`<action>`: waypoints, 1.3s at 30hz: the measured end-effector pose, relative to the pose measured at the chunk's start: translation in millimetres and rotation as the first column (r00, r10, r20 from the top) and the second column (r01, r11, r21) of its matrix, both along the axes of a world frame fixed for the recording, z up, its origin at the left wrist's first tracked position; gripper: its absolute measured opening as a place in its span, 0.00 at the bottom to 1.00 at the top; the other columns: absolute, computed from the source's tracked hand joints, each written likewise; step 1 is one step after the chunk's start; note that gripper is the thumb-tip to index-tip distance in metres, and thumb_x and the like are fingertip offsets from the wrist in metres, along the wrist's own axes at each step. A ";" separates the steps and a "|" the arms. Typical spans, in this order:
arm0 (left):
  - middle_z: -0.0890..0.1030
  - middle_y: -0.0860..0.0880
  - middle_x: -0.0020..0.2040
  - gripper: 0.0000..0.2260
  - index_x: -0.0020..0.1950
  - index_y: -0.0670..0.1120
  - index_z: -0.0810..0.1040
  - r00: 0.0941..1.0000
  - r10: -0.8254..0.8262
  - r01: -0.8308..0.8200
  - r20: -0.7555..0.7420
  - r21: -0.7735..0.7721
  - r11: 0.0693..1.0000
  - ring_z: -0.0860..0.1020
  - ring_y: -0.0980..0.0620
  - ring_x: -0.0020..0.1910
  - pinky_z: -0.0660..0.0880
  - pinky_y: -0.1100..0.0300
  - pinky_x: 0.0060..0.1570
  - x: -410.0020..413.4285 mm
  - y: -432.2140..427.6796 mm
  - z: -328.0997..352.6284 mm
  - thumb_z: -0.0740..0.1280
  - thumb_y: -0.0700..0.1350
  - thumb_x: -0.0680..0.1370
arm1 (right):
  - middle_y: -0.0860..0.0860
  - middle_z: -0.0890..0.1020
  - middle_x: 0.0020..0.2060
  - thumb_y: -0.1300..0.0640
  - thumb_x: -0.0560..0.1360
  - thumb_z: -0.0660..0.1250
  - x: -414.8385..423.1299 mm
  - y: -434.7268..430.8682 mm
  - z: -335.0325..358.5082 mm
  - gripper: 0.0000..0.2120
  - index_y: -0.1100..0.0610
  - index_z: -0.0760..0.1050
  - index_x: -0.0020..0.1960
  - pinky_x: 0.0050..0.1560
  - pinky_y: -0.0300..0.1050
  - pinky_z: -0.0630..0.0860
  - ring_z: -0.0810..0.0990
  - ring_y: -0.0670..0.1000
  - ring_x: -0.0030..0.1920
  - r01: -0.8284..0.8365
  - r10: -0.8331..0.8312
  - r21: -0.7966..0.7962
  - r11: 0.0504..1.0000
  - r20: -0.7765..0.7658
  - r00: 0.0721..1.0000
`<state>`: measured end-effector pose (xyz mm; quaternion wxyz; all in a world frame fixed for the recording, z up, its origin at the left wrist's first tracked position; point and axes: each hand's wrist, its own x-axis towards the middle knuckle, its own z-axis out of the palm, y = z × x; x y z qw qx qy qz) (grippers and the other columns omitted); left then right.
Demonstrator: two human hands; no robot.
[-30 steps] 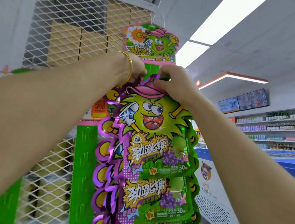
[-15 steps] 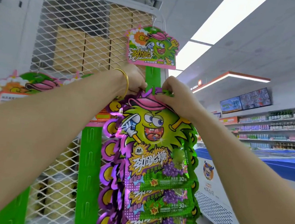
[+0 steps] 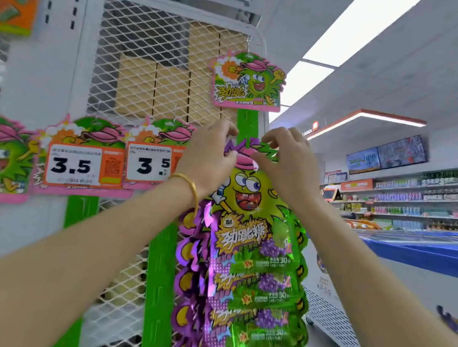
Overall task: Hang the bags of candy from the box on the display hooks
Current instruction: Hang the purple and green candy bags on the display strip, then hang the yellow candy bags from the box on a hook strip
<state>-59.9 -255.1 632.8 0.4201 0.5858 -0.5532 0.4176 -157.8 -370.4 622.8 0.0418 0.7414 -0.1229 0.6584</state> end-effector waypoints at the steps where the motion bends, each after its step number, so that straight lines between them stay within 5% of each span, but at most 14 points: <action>1: 0.75 0.49 0.56 0.12 0.59 0.44 0.72 1.000 -0.025 0.025 0.016 -0.013 1.000 0.71 0.52 0.57 0.67 0.62 0.59 -2.8 8.7 -14.3 0.64 0.39 0.76 | 0.48 0.75 0.48 0.49 0.73 0.69 -2.5 10.5 -9.3 0.14 0.54 0.74 0.55 0.46 0.47 0.72 0.75 0.50 0.46 -0.062 0.062 0.018 0.998 0.008 0.998; 6: 0.76 0.53 0.52 0.11 0.57 0.47 0.75 0.998 -0.061 0.061 -0.017 -0.001 0.998 0.71 0.55 0.54 0.66 0.63 0.56 -6.6 62.6 -112.3 0.66 0.40 0.75 | 0.44 0.76 0.39 0.56 0.71 0.70 -12.9 65.0 -96.6 0.08 0.50 0.75 0.49 0.39 0.40 0.73 0.73 0.43 0.34 -0.320 0.341 0.189 0.928 -0.089 0.936; 8: 0.75 0.56 0.50 0.11 0.56 0.48 0.75 0.994 -0.072 0.076 -0.085 0.046 0.996 0.71 0.58 0.53 0.66 0.65 0.55 -2.4 87.9 -165.0 0.67 0.40 0.74 | 0.44 0.76 0.38 0.58 0.71 0.71 -13.5 86.2 -149.0 0.09 0.48 0.74 0.47 0.36 0.32 0.69 0.74 0.41 0.34 -0.383 0.432 0.249 0.889 -0.182 0.883; 11: 0.74 0.57 0.51 0.11 0.55 0.50 0.76 0.969 -0.039 0.077 -0.243 0.149 0.986 0.72 0.59 0.54 0.67 0.64 0.57 10.3 124.8 -256.1 0.68 0.40 0.74 | 0.44 0.76 0.37 0.60 0.71 0.70 -7.6 111.0 -238.5 0.09 0.52 0.75 0.49 0.36 0.33 0.69 0.72 0.42 0.33 -0.404 0.539 0.394 0.825 -0.337 0.772; 18: 0.75 0.52 0.49 0.11 0.55 0.42 0.77 0.790 0.214 0.126 -0.574 0.495 0.860 0.75 0.53 0.52 0.66 0.68 0.48 35.2 200.2 -465.1 0.67 0.36 0.72 | 0.47 0.77 0.41 0.60 0.72 0.70 23.0 156.7 -450.6 0.12 0.58 0.76 0.55 0.44 0.45 0.75 0.75 0.47 0.38 -0.102 0.656 0.690 0.716 -0.616 0.435; 21: 0.79 0.45 0.51 0.10 0.55 0.40 0.77 0.656 0.355 0.173 -0.666 0.590 0.788 0.76 0.50 0.51 0.67 0.69 0.48 48.1 226.9 -531.0 0.66 0.34 0.74 | 0.53 0.78 0.43 0.63 0.72 0.69 26.6 164.7 -527.7 0.13 0.62 0.76 0.55 0.43 0.37 0.68 0.76 0.51 0.41 0.029 0.705 0.737 0.676 -0.657 0.267; 24: 0.80 0.44 0.52 0.11 0.54 0.40 0.78 0.578 0.453 0.180 -0.679 0.648 0.740 0.78 0.48 0.51 0.68 0.67 0.50 60.7 244.1 -574.8 0.66 0.33 0.73 | 0.50 0.76 0.35 0.64 0.73 0.67 27.3 166.2 -588.1 0.11 0.64 0.74 0.54 0.37 0.42 0.69 0.76 0.54 0.37 0.157 0.752 0.772 0.616 -0.636 0.174; 28: 0.78 0.49 0.48 0.09 0.53 0.42 0.78 0.446 0.538 0.170 -0.715 0.658 0.734 0.77 0.51 0.49 0.74 0.53 0.56 70.7 258.4 -602.6 0.65 0.35 0.74 | 0.52 0.77 0.38 0.61 0.75 0.66 29.2 162.5 -649.7 0.09 0.61 0.72 0.54 0.26 0.42 0.74 0.77 0.50 0.29 0.389 0.838 0.825 0.410 -0.509 0.196; 32: 0.79 0.47 0.54 0.09 0.53 0.44 0.77 0.344 0.599 0.154 -0.724 0.672 0.724 0.77 0.51 0.52 0.72 0.57 0.56 79.5 261.3 -610.7 0.64 0.35 0.75 | 0.57 0.77 0.44 0.56 0.76 0.67 45.8 171.1 -687.6 0.16 0.64 0.71 0.59 0.33 0.41 0.76 0.76 0.49 0.34 0.543 0.868 0.799 0.257 -0.438 0.233; 36: 0.79 0.47 0.54 0.09 0.48 0.48 0.75 0.320 0.601 0.142 -0.732 0.665 0.734 0.78 0.52 0.52 0.72 0.58 0.55 87.4 258.9 -616.7 0.64 0.35 0.74 | 0.59 0.74 0.56 0.54 0.77 0.65 71.7 191.3 -714.1 0.22 0.61 0.65 0.66 0.48 0.50 0.76 0.76 0.55 0.51 0.619 0.890 0.784 0.053 -0.318 0.326; 39: 0.79 0.47 0.53 0.10 0.48 0.48 0.75 0.274 0.602 0.134 -0.750 0.649 0.748 0.77 0.51 0.54 0.73 0.55 0.56 90.6 262.7 -619.5 0.63 0.34 0.74 | 0.56 0.74 0.53 0.55 0.78 0.64 85.6 204.6 -727.5 0.21 0.63 0.65 0.66 0.52 0.49 0.73 0.75 0.54 0.54 0.617 0.894 0.786 -0.029 -0.255 0.368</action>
